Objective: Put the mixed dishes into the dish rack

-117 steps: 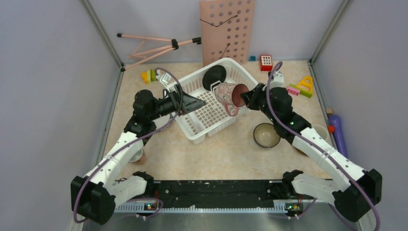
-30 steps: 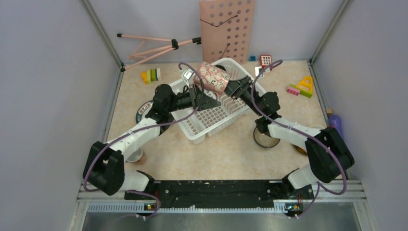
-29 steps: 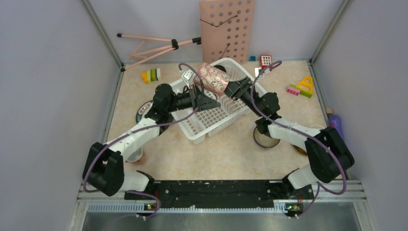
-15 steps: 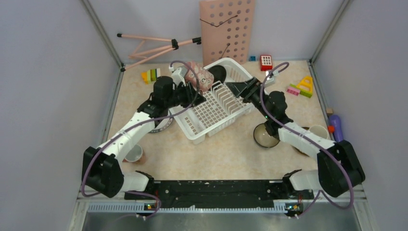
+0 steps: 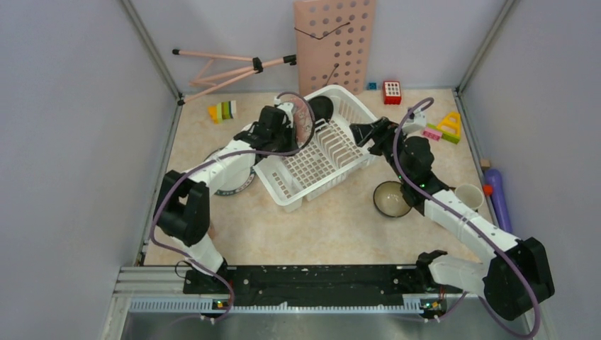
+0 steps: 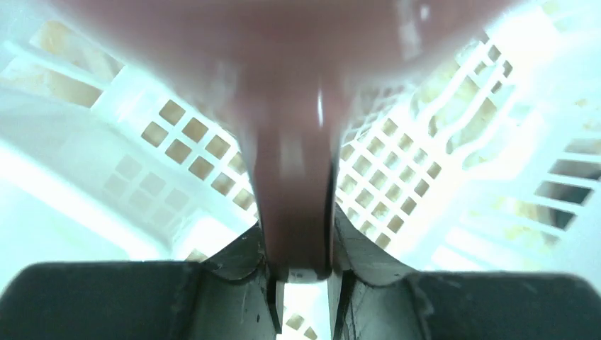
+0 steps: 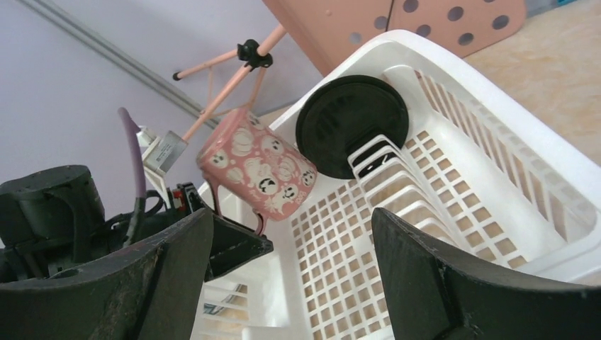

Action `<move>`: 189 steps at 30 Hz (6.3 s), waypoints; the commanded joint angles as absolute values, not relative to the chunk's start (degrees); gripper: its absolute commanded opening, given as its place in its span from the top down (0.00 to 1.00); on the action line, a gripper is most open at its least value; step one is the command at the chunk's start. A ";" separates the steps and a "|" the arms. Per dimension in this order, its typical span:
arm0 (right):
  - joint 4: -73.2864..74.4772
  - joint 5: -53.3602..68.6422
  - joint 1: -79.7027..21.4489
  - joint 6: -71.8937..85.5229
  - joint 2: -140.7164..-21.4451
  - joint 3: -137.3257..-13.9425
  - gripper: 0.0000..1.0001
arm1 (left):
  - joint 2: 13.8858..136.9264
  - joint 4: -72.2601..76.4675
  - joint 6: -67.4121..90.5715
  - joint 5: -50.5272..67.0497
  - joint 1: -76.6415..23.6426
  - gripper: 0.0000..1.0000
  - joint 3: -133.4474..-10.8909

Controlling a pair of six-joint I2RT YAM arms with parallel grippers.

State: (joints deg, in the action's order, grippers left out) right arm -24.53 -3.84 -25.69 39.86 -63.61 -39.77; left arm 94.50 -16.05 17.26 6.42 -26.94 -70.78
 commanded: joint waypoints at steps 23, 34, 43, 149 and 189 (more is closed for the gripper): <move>0.45 -1.60 -25.73 34.06 -78.66 -62.12 0.01 | 95.90 -4.21 20.19 -6.78 -32.86 1.00 -68.25; 20.60 1.53 -27.69 33.25 -96.92 -86.00 0.01 | 89.40 14.85 14.17 -5.22 -33.61 1.00 -54.06; 41.01 3.15 -28.69 43.56 -112.29 -108.72 0.01 | 87.97 34.36 5.58 -3.86 -35.82 1.00 -42.34; -77.69 41.98 -29.87 47.11 -118.60 -66.01 1.00 | 58.64 -10.79 32.08 2.72 -15.83 0.04 -51.57; -58.01 45.38 -33.16 31.30 -110.32 -62.37 1.00 | 100.20 -46.52 49.27 12.48 -15.27 0.02 -97.59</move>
